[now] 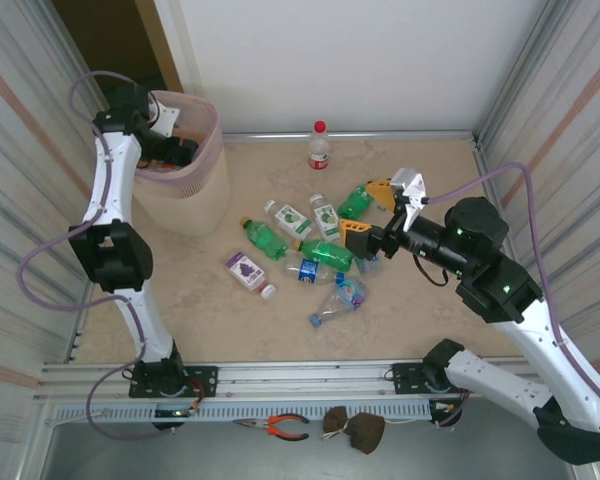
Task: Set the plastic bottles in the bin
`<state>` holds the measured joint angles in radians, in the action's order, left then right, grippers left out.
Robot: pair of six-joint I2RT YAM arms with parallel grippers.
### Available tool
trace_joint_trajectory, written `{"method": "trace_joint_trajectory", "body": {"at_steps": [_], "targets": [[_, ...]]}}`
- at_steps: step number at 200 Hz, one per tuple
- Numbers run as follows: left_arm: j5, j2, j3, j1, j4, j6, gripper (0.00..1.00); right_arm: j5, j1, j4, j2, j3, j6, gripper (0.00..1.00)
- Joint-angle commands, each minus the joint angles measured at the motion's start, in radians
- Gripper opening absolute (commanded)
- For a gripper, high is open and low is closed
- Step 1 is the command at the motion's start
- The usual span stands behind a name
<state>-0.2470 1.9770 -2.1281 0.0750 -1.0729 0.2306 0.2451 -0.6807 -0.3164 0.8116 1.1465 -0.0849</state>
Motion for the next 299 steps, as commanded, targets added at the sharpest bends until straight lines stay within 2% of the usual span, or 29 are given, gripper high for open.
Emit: {"method": "trace_joint_trajectory", "body": {"at_steps": [1, 58, 104, 139, 182, 237, 299], "targets": [[-0.064, -0.069, -0.030, 0.009, -0.004, -0.032, 0.83, -0.083, -0.004, -0.064, 0.011, 0.025, 0.006, 0.91], [-0.164, -0.172, 0.009, 0.009, 0.035, -0.085, 0.83, -0.131, 0.045, -0.173, 0.078, 0.030, -0.067, 0.92], [-0.260, -0.276, 0.088, 0.009, 0.097, -0.147, 0.83, -0.073, 0.186, -0.217, 0.125, -0.013, -0.161, 0.91], [-0.350, -0.373, 0.198, 0.009, 0.198, -0.223, 0.83, -0.032, 0.276, -0.222, 0.159, -0.080, -0.199, 0.90], [-0.456, -0.492, 0.365, -0.004, 0.361, -0.340, 0.83, -0.053, 0.308, -0.267, 0.253, -0.131, -0.193, 0.89], [-0.450, -0.587, 0.485, -0.114, 0.444, -0.387, 0.83, -0.106, 0.313, -0.298, 0.381, -0.191, -0.150, 0.87], [-0.405, -0.621, 0.576, -0.248, 0.493, -0.416, 0.83, -0.187, 0.313, -0.271, 0.547, -0.233, -0.108, 0.84]]}}
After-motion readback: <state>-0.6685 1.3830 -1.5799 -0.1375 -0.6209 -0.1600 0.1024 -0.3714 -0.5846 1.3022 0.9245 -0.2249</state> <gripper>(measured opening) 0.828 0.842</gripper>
